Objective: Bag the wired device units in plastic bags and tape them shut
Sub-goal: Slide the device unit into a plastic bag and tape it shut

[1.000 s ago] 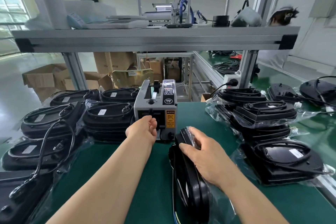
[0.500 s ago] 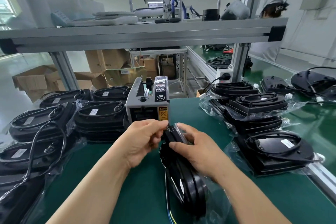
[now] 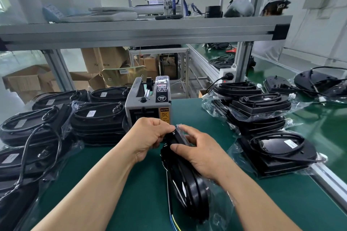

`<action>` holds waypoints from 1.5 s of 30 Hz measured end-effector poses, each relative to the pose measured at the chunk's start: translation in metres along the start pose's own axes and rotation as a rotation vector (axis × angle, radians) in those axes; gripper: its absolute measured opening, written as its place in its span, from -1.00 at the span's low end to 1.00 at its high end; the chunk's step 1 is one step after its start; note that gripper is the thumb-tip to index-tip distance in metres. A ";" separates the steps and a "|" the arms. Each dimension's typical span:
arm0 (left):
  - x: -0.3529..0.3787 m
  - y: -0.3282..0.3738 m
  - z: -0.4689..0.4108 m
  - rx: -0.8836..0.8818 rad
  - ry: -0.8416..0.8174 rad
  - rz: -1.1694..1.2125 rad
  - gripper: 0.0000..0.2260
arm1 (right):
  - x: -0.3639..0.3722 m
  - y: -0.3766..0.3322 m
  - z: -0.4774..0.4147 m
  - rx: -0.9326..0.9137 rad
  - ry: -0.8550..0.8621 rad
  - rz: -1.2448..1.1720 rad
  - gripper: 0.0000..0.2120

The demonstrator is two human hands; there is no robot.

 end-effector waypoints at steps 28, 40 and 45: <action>-0.005 -0.003 0.001 0.245 0.220 -0.233 -0.87 | 0.001 0.007 -0.005 0.014 0.025 -0.038 -0.41; 0.013 -0.022 0.011 -0.099 0.080 0.154 -0.79 | 0.002 0.001 -0.004 -0.025 -0.028 0.074 -0.37; 0.008 -0.021 0.015 -0.115 0.064 0.213 -0.85 | 0.006 0.001 -0.002 -0.005 -0.085 0.082 -0.12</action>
Point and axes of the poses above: each hand's wrist, its own z-axis away from the middle knuckle, its own x-axis out of the palm, y = z × x, the point moved 5 cm from there along -z, towards the middle knuckle, and after that the axes turned 5 degrees about y, right-handed, at the moved point
